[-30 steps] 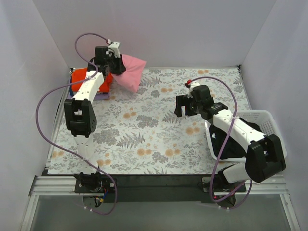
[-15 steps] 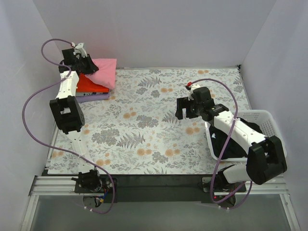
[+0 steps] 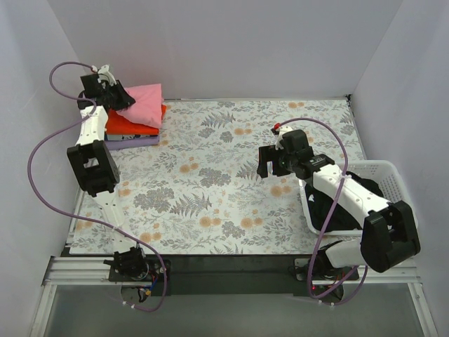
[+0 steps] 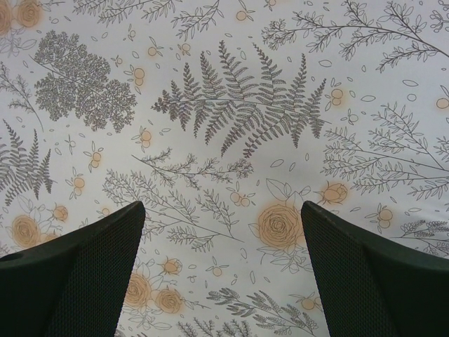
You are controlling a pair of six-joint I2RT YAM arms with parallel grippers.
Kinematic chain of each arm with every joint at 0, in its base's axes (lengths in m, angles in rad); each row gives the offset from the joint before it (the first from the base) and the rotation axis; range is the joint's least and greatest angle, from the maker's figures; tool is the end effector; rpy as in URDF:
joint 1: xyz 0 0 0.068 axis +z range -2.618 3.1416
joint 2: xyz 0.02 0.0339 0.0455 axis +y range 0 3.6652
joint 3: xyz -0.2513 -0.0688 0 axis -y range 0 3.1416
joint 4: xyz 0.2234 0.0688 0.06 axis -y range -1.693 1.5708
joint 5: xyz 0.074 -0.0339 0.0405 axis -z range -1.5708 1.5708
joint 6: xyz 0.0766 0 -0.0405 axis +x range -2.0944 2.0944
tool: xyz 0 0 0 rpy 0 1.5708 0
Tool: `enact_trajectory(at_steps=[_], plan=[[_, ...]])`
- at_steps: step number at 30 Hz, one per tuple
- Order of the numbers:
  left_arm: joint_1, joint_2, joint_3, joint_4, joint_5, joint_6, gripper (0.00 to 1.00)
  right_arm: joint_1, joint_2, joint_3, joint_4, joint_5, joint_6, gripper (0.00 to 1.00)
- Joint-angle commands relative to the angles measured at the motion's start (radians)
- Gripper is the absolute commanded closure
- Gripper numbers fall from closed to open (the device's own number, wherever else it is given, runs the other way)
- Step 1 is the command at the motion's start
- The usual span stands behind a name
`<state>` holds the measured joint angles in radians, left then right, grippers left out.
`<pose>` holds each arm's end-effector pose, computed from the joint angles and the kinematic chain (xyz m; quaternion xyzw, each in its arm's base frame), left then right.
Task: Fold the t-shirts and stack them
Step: Neatly place the folded tshirt to the corner
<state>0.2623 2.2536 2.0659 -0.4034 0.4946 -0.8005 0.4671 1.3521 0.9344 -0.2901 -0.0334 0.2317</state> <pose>0.5181 0.1014 0.2469 -0.3343 0.7959 -0.3295 0.3823 0.2742 0.1412 0.2251 -0.1136 0.9011 0.1574 0.3877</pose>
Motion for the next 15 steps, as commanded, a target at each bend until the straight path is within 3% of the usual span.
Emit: enact_trajectory(at_steps=[1, 6, 7, 8, 9, 10, 11, 12, 15], plan=[[0.025, -0.031, -0.026, 0.052, -0.048, -0.017, 1.00, 0.004, -0.042, -0.005, 0.003, -0.003, -0.006, 0.01], [0.037, -0.055, -0.070, 0.074, -0.131, -0.014, 1.00, 0.004, -0.062, -0.003, -0.012, 0.006, -0.009, 0.02], [0.041, -0.055, -0.069, 0.072, -0.142, -0.025, 0.95, 0.004, -0.067, -0.003, -0.014, 0.006, -0.012, 0.02], [0.046, -0.060, -0.067, 0.071, -0.171, -0.035, 0.82, 0.004, -0.068, -0.003, -0.017, 0.009, -0.012, 0.02], [0.048, -0.063, -0.067, 0.071, -0.204, -0.048, 0.63, 0.004, -0.073, -0.003, -0.018, 0.010, -0.012, 0.02], [0.052, -0.068, -0.064, 0.071, -0.235, -0.064, 0.34, 0.004, -0.080, -0.002, -0.026, 0.012, -0.015, 0.02], [0.055, -0.080, -0.064, 0.069, -0.258, -0.083, 0.19, 0.004, -0.082, -0.003, -0.027, 0.019, -0.015, 0.02], [0.058, -0.089, -0.064, 0.069, -0.319, -0.092, 0.10, 0.004, -0.087, -0.003, -0.035, 0.023, -0.017, 0.02], [0.060, -0.140, -0.066, 0.061, -0.395, -0.108, 0.09, 0.004, -0.102, -0.006, -0.043, 0.027, -0.017, 0.02]])
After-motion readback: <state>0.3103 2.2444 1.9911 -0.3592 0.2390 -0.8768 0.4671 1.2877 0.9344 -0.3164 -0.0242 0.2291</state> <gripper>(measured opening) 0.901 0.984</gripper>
